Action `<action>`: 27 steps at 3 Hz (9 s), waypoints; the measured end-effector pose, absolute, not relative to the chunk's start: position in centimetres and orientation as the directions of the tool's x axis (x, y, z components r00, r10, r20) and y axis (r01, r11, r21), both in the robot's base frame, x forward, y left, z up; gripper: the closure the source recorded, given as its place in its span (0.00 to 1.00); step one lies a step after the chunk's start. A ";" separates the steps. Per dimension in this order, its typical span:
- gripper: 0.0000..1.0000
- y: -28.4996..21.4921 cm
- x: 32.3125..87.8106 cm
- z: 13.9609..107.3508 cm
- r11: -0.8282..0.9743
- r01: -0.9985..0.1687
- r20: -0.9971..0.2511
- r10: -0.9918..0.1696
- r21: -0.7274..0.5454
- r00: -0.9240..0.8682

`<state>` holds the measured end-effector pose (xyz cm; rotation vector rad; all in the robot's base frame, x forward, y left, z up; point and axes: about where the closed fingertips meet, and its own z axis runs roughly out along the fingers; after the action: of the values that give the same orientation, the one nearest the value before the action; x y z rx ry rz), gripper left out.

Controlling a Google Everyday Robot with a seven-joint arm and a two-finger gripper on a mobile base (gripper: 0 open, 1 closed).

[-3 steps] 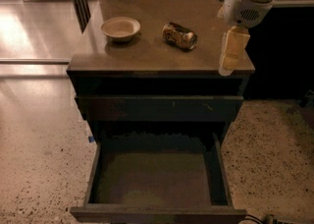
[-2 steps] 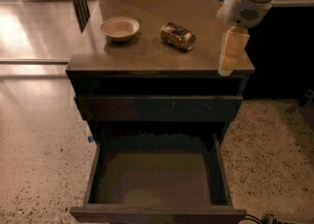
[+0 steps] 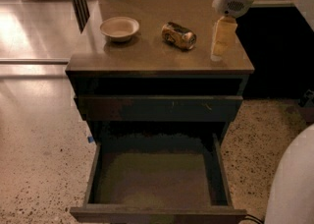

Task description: Place orange can into middle drawer

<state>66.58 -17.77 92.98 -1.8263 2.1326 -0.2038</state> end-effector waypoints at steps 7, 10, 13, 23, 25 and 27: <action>0.10 -10.5 79.7 83.5 0.100 -0.958 -0.324 -0.946 -0.267 -0.009; 0.76 -10.5 79.7 83.5 0.100 -0.958 -0.324 -0.946 -0.267 -0.009; 1.00 -11.4 77.1 86.4 0.072 -0.962 -0.345 -0.938 -0.264 0.025; 1.00 -6.9 46.2 71.4 0.161 -0.980 -0.484 -0.871 -0.117 -0.085; 1.00 -5.9 45.8 68.4 0.169 -0.980 -0.481 -0.871 -0.107 -0.098; 1.00 -3.8 45.2 55.6 0.178 -0.971 -0.377 -0.920 -0.162 -0.106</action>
Offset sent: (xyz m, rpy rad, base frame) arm 0.1730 -0.0027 -0.0059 0.2848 0.0568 0.0140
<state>45.21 -3.83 55.57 -1.7832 2.0704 0.1765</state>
